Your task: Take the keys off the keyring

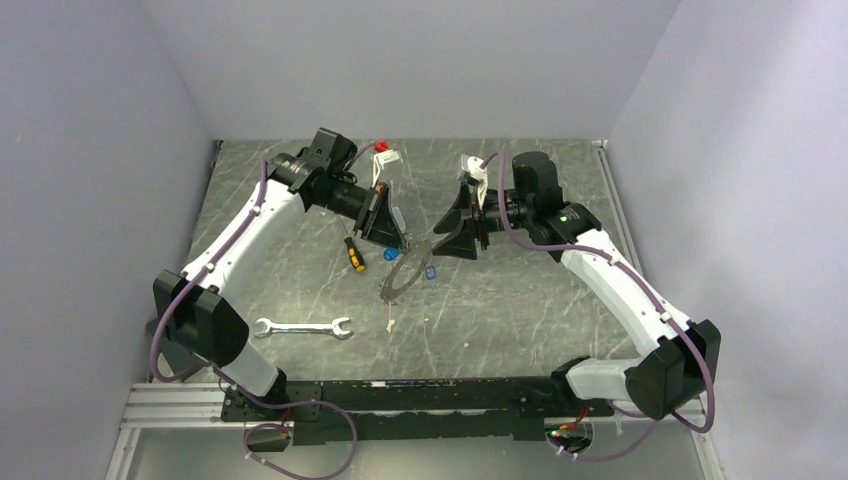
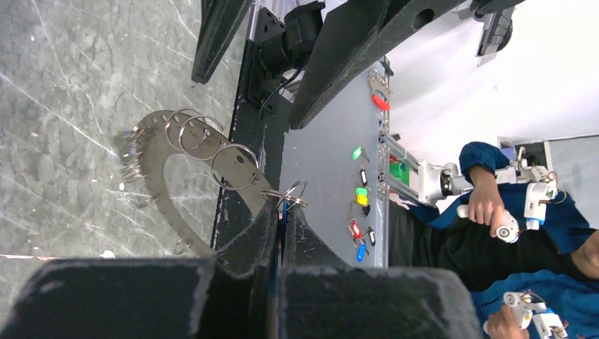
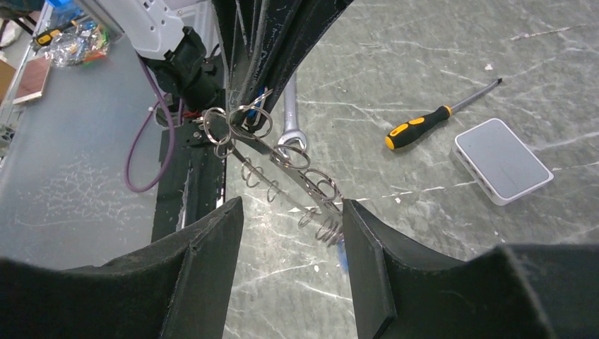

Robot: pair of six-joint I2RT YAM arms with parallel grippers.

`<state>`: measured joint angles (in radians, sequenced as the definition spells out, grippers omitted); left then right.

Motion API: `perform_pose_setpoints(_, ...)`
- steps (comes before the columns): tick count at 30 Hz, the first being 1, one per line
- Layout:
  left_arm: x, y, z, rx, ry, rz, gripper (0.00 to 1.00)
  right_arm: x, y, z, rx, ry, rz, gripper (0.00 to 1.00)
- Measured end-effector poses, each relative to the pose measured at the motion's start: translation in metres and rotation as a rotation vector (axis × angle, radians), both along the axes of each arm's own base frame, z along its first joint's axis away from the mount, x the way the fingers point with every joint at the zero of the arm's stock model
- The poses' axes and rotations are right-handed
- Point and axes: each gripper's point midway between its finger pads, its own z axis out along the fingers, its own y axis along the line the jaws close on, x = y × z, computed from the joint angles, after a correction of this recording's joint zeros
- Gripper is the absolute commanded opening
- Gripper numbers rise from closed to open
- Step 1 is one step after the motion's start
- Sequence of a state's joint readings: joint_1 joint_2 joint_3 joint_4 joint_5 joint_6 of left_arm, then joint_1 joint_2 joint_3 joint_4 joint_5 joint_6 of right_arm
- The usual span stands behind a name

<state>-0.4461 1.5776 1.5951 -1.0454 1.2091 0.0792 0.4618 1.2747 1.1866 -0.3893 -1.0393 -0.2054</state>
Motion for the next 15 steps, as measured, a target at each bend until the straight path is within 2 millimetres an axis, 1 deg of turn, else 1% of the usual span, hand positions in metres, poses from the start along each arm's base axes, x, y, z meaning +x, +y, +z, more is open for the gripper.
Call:
perform_pose_setpoints(6,0.006,-0.002,-0.001,0.02,0.026,0.036,0.0,0.0,0.0,0.003,0.0,0.007,-0.007,0.5)
perform_pose_setpoints(12,0.02,0.0,-0.014,0.116,0.031,0.134,0.0,-0.001,0.002,0.006,-0.001,0.012,-0.012,0.48)
perform_pose_setpoints(15,0.028,0.002,-0.02,0.161,0.032,0.184,0.0,-0.005,0.007,0.005,-0.007,0.011,-0.003,0.46)
